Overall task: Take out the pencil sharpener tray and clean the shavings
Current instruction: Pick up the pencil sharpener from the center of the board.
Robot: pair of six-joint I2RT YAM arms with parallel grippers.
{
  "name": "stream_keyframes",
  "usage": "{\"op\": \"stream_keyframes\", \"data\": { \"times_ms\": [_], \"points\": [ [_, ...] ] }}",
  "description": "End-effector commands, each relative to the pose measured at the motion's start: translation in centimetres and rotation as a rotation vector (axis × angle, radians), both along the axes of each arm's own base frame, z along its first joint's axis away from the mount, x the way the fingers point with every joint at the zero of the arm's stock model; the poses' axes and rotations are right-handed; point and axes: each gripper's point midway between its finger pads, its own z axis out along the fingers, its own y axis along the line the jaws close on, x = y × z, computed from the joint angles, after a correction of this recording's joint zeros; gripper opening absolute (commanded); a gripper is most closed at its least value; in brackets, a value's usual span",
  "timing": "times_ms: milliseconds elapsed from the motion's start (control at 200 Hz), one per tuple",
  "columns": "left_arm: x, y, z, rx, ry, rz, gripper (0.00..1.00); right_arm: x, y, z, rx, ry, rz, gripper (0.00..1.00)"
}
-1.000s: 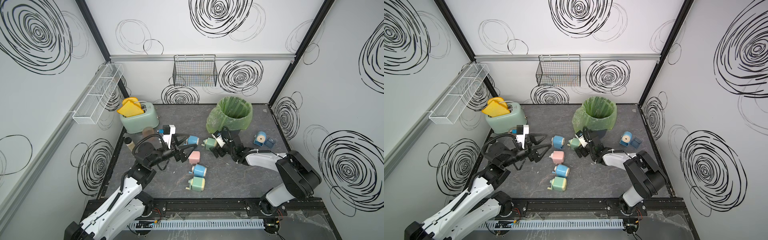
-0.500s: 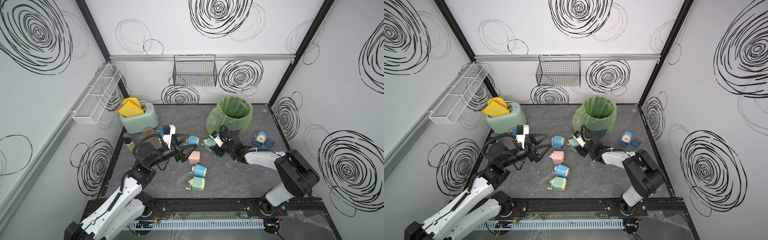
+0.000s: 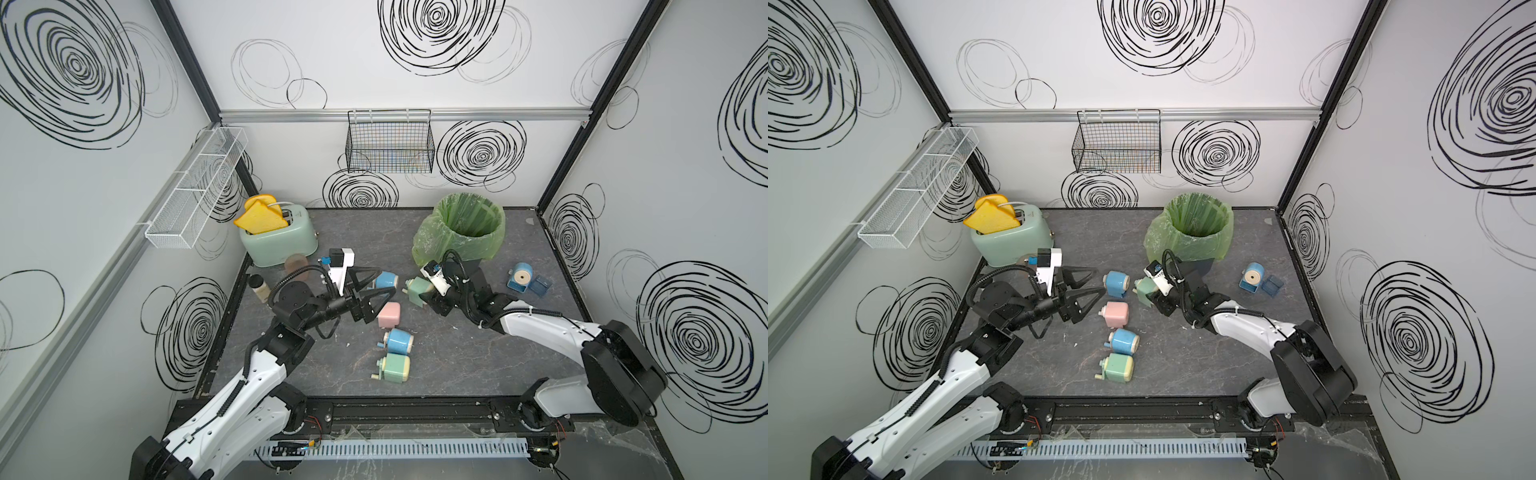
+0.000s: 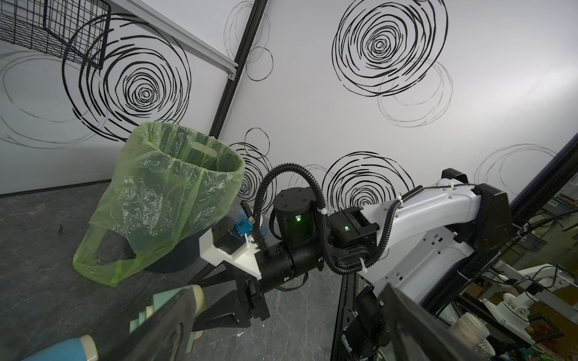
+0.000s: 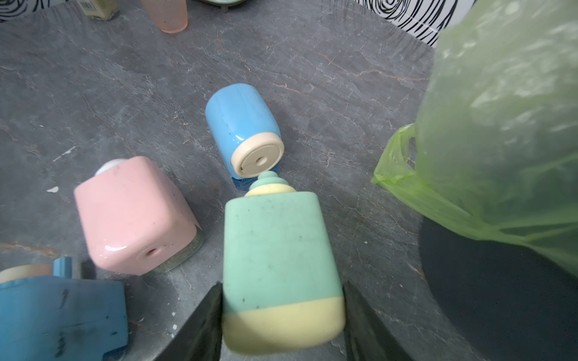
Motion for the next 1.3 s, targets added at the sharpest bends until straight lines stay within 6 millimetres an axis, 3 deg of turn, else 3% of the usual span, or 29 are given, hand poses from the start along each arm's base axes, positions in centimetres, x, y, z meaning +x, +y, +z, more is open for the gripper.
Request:
{"op": "stream_keyframes", "data": {
  "times_ms": [0,170,345,610,845,1111,1296],
  "points": [
    [-0.3,0.0,2.5,-0.017,-0.072,-0.018,0.97,-0.6,0.6,3.9,0.079,-0.004,0.010,0.37],
    [-0.5,-0.3,3.9,0.041,-0.127,-0.055,0.97,-2.9,1.2,9.3,0.197,-0.014,0.095,0.36],
    [-0.6,-0.7,4.9,0.166,-0.206,-0.083,0.97,-6.8,2.3,15.1,0.313,-0.008,0.300,0.35],
    [0.6,0.5,4.2,0.190,-0.216,-0.033,0.97,-12.3,1.8,20.5,0.458,0.024,0.598,0.29],
    [-1.6,-0.6,3.8,0.152,-0.225,-0.201,0.97,-14.0,0.9,23.3,0.534,0.003,0.663,0.29],
    [-4.5,-2.5,3.0,0.143,-0.217,-0.392,0.98,-13.9,1.2,24.0,0.566,0.002,0.678,0.29],
    [-5.4,-3.5,2.2,0.152,-0.193,-0.458,0.99,-14.0,1.3,24.5,0.583,-0.007,0.689,0.29]
  ]
}}
